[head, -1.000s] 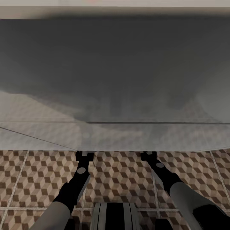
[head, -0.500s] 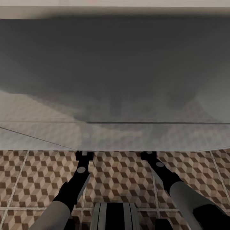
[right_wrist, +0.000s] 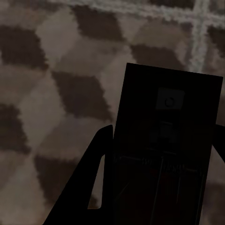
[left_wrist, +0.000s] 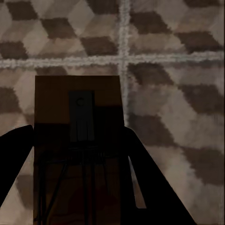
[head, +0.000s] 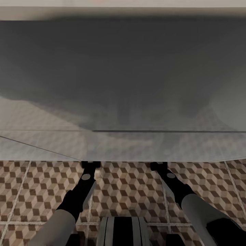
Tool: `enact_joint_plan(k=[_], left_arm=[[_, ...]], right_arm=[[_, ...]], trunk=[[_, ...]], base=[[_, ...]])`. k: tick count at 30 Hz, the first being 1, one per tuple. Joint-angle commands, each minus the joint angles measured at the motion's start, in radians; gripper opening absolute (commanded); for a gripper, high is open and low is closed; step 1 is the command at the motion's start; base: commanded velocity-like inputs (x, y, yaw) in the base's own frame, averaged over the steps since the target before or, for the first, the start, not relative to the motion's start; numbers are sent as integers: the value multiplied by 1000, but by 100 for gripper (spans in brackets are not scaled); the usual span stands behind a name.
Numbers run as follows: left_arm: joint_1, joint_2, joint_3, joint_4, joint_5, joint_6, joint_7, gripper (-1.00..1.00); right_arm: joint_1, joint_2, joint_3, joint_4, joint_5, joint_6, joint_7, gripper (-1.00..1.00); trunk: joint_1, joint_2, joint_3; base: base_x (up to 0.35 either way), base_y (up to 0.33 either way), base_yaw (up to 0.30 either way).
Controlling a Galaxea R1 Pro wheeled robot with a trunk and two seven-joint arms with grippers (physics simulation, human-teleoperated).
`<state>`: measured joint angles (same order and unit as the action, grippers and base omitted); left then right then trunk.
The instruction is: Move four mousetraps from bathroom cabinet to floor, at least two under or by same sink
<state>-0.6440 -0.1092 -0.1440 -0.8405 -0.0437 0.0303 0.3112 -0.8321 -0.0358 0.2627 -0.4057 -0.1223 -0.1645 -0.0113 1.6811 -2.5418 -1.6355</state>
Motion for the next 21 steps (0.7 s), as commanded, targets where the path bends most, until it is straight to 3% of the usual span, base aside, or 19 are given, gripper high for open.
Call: enact_joint_plan(k=[1, 6, 13, 21], left_arm=[[-4, 1, -2, 0, 6, 10, -3, -100], [-25, 2, -2, 0, 46, 71, -70, -100], [-34, 2, -2, 17, 53, 83, -90, -100], [-45, 7, 14, 107, 54, 60, -143, -100]], right_arm=[[-1, -1, 7, 1, -13, -4, 1, -100], [-1, -1, 7, 2, -13, -4, 1, -100], [-1, -1, 7, 2, -13, -4, 1, -100], [-1, -1, 7, 2, -14, -4, 1, -100]], trunk=[[0, 0, 0], [0, 0, 0], [0, 0, 0], [0, 0, 0]], base=[[0, 0, 0], [0, 0, 0], [0, 0, 0], [0, 0, 0]])
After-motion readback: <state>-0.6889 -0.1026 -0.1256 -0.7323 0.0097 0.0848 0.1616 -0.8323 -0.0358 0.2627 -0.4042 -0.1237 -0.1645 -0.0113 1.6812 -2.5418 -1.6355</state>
